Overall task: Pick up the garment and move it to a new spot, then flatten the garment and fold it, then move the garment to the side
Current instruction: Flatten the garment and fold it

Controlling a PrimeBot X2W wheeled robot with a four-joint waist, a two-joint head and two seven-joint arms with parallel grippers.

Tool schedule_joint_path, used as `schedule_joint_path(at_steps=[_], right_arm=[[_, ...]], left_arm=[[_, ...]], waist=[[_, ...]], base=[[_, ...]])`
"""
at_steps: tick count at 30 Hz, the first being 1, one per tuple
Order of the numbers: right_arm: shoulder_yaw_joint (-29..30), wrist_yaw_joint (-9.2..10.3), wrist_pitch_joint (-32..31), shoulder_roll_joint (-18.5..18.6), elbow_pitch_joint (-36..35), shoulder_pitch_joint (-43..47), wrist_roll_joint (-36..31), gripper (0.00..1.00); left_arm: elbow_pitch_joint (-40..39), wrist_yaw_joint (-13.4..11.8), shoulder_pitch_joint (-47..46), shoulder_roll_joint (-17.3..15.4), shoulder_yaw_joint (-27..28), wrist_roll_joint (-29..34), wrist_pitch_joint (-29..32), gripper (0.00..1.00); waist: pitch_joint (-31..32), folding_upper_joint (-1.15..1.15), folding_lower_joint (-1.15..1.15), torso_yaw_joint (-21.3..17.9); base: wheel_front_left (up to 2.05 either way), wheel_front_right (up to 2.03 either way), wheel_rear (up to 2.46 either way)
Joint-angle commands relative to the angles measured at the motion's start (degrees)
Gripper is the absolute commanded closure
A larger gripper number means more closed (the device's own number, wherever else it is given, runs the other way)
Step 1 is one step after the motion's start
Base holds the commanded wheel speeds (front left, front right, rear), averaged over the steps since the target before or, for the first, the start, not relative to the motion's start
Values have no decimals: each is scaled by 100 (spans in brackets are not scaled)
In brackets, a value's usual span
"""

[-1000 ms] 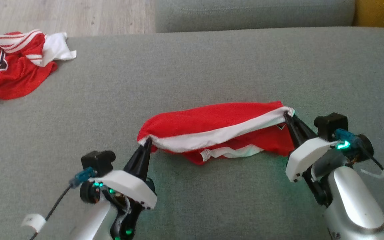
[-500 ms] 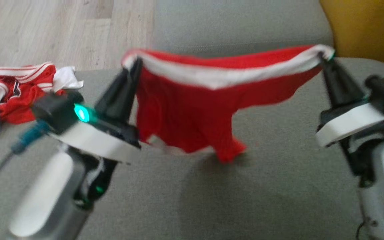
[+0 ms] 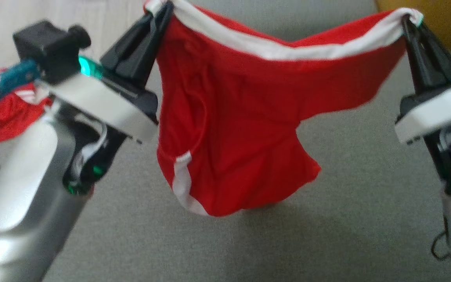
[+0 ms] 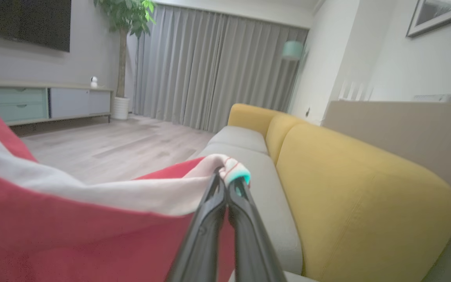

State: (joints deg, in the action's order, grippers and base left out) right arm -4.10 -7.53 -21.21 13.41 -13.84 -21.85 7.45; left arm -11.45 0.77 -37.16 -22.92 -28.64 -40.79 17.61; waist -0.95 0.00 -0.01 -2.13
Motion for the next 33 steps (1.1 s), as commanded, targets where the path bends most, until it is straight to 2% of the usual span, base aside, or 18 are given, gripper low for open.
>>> schedule_joint_path(at_steps=[1,6,10,13,16,22,27,32,33], right_arm=[[-119,4,-37,16,14,-467,81,100],[-212,4,167,-41,923,-1653,-12,100],[-177,4,639,-252,1468,-2723,-229,100],[-178,4,948,-388,1733,-3277,-311,100],[-141,4,1183,-549,1876,-3452,-358,100],[-485,4,1280,-551,2182,-2720,-324,100],[-569,4,1610,-665,2463,-1497,-345,100],[-462,4,1808,-781,2228,-522,-315,100],[-462,4,1808,-781,2228,-522,-315,100]], left_arm=[[2,91,-592,-184,231,41,19,100],[775,405,-1558,-126,205,207,-140,100],[1370,578,-2475,-61,188,440,-696,100],[1751,642,-3033,-106,50,606,-1145,100],[2071,661,-3281,-107,-68,574,-1491,100],[2387,669,-2769,-57,-503,327,-1872,100],[2332,645,-1409,-68,-783,148,-2546,100],[1972,421,-207,-102,-905,78,-2950,100],[1972,421,-207,-102,-905,78,-2950,100]], waist=[[-435,0,1,-122],[-1098,0,1,-317],[-1354,0,1,-454],[-1489,0,1,-530],[-1618,0,1,-570],[-1878,0,1,-518],[-1846,0,1,-535],[-1624,0,1,-504],[-1624,0,1,-504]], base=[[0,0,0],[0,0,0],[0,0,0],[0,0,0],[0,0,0],[0,0,0],[0,0,0],[0,0,0],[0,0,0]])
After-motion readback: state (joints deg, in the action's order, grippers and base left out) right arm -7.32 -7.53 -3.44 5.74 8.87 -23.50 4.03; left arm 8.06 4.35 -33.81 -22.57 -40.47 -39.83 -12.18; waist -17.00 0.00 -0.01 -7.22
